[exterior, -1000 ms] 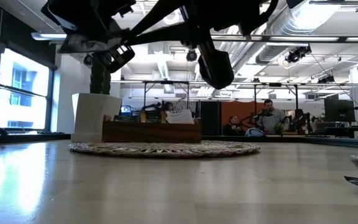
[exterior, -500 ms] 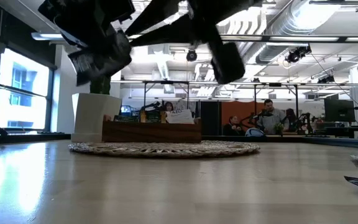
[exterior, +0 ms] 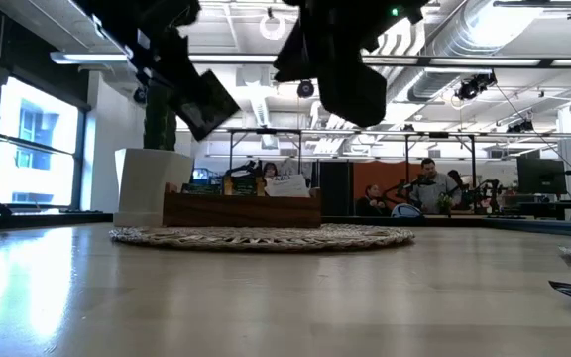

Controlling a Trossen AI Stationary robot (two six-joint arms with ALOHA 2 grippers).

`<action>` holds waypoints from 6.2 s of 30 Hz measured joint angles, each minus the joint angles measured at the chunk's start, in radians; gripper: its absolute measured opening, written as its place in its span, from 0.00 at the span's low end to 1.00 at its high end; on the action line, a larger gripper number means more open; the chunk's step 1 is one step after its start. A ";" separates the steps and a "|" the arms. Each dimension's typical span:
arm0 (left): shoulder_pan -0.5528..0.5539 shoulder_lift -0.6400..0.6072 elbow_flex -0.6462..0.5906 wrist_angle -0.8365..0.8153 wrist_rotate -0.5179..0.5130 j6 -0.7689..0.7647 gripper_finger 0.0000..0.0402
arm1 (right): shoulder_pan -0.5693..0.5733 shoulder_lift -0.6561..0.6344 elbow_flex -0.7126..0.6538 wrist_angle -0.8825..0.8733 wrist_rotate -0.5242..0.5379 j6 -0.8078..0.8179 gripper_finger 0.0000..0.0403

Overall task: Pick & Place Tea
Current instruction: Put the black tea bag into the left section of the wooden organizer

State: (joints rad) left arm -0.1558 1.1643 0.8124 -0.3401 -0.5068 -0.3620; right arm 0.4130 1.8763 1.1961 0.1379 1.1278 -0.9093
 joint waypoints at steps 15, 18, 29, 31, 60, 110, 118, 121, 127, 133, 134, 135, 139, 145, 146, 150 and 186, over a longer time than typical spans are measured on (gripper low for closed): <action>0.213 -0.262 -0.209 0.008 -0.040 -0.075 0.00 | -0.141 -0.004 0.000 -0.063 -0.151 0.289 0.13; 0.312 -0.260 -0.324 0.252 0.098 0.036 0.00 | -0.163 -0.015 0.000 -0.101 -0.304 0.358 0.10; 0.577 -0.210 -0.507 0.603 0.399 0.077 0.00 | -0.278 -0.050 0.000 -0.289 -0.700 0.633 0.05; 0.576 -0.192 -0.508 0.612 0.407 0.088 0.00 | -0.294 -0.050 0.000 -0.283 -0.741 0.636 0.05; 0.575 0.002 -0.506 0.803 0.306 0.175 0.21 | -0.295 -0.050 0.000 -0.275 -0.877 0.639 0.05; 0.271 -0.419 -0.353 0.404 0.504 0.196 0.00 | -0.018 -0.051 0.000 -0.266 -0.805 0.683 0.00; 0.273 -0.393 -0.354 0.476 0.504 0.136 0.00 | 0.013 -0.051 0.000 -0.476 -0.909 0.999 0.04; 0.273 -0.393 -0.354 0.524 0.522 0.100 0.00 | 0.012 -0.051 0.000 -0.559 -0.987 1.007 0.08; 0.273 -0.394 -0.354 0.590 0.545 0.095 0.00 | 0.011 -0.053 0.000 -0.746 -0.999 1.092 0.24; 0.273 -0.394 -0.354 0.676 0.544 0.113 0.00 | -0.010 -0.094 0.001 -1.017 -1.092 1.316 0.36; 0.273 -0.394 -0.354 0.698 0.545 0.123 0.00 | -0.014 -0.113 0.001 -1.067 -1.092 1.343 0.37; 0.273 -0.394 -0.354 0.722 0.546 0.130 0.00 | -0.018 -0.136 0.001 -1.115 -1.084 1.369 0.38; 0.273 -0.394 -0.354 0.776 0.571 0.155 0.00 | -0.020 -0.270 -0.006 -1.262 -0.982 1.479 0.39; 0.273 -0.394 -0.354 0.786 0.571 0.155 0.00 | 0.032 -0.460 -0.201 -1.120 -0.972 1.611 0.39; 0.273 -0.394 -0.354 0.784 0.571 0.155 0.00 | 0.040 -0.482 -0.240 -1.091 -0.984 1.632 0.39; 0.273 -0.394 -0.354 0.775 0.571 0.155 0.00 | 0.058 -0.549 -0.381 -1.019 -1.019 1.704 0.39; 0.274 -0.394 -0.353 0.726 0.540 0.148 0.00 | 0.060 -0.595 -0.608 -0.644 -1.023 1.704 0.35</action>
State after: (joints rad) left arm 0.1177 0.7704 0.4591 0.3860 0.0334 -0.2142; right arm 0.4732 1.2816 0.5880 -0.5060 0.1051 0.7948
